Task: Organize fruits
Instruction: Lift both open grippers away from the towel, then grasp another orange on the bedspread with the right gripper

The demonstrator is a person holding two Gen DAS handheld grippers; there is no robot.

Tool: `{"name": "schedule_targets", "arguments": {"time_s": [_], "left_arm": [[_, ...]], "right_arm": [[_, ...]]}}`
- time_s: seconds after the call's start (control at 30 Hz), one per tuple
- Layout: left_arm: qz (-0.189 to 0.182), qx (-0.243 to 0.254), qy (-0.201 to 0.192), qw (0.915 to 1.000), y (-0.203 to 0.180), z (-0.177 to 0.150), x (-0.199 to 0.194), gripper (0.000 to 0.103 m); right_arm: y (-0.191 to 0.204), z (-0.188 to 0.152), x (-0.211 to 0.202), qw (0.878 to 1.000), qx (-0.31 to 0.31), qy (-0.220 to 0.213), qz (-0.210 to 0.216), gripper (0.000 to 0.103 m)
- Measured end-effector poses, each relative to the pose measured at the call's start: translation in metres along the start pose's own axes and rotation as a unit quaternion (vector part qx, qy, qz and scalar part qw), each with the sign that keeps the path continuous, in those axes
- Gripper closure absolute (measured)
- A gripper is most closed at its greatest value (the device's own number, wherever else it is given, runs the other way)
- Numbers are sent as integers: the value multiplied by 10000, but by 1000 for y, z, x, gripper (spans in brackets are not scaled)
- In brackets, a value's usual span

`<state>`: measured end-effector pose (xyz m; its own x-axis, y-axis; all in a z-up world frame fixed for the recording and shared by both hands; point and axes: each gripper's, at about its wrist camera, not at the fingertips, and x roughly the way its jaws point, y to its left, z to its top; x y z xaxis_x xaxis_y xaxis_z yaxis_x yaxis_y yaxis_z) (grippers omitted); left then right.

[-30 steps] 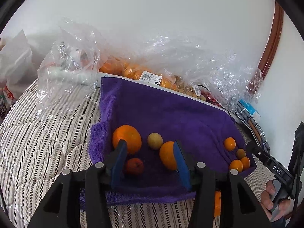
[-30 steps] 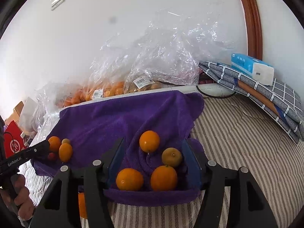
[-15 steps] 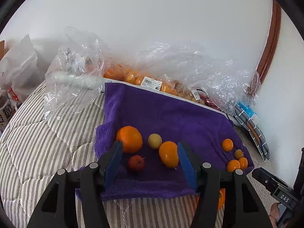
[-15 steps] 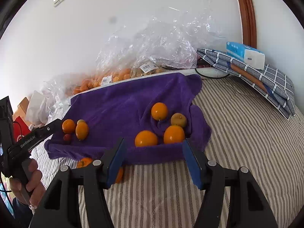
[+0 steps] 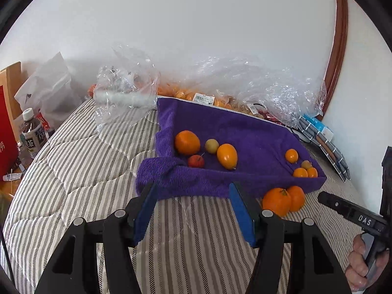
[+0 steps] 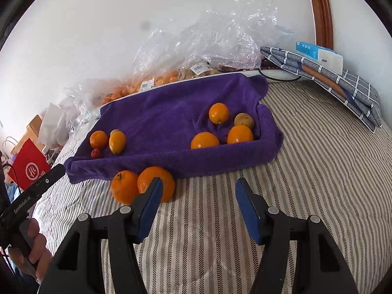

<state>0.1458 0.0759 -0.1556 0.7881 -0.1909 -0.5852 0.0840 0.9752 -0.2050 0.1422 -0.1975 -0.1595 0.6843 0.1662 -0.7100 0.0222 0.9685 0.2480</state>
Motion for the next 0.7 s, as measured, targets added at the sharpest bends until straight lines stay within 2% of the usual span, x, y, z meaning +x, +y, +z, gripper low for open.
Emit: {"name": "schedule_targets", "arguments": {"time_s": [0.37, 0.57, 0.7], "left_arm": [[283, -355, 357, 9983, 19, -4, 11, 44], [223, -528, 413, 9975, 25, -4, 12, 44], [153, -739, 523, 9958, 32, -4, 16, 44]], "right_arm": [[6, -8, 3, 9999, -1, 78, 97, 42], [11, -11, 13, 9996, -156, 213, 45, 42], [15, -6, 17, 9990, -174, 222, 339, 42]]}}
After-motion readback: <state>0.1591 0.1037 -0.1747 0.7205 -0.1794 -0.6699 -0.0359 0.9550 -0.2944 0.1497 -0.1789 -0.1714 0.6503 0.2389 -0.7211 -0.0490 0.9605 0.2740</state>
